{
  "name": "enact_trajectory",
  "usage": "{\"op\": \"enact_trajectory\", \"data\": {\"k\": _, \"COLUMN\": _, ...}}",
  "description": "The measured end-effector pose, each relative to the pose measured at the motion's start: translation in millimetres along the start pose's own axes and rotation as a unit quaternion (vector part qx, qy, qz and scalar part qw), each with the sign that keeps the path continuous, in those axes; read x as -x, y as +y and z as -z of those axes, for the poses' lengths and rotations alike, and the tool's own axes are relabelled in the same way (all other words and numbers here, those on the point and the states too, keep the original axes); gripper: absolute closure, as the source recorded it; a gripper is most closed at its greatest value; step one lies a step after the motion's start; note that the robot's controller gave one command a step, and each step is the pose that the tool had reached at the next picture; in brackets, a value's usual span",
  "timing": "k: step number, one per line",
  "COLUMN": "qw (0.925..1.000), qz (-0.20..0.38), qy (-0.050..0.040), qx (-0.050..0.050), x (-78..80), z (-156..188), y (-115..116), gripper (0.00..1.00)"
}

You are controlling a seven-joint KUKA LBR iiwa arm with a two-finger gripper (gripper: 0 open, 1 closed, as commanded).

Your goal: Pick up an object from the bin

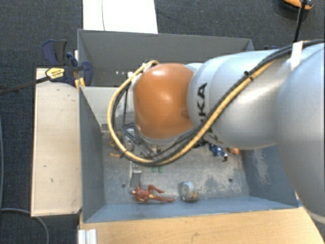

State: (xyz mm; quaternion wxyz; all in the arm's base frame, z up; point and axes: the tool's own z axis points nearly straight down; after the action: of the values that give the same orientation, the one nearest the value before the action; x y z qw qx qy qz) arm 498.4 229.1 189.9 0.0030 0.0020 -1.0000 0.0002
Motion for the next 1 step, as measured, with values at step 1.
{"op": "enact_trajectory", "data": {"k": 1, "qw": 1.0000, "qz": -0.003, "qy": -0.0038, "qx": 0.001, "x": 2.0, "z": 4.6, "y": -1.2, "gripper": 0.00}}
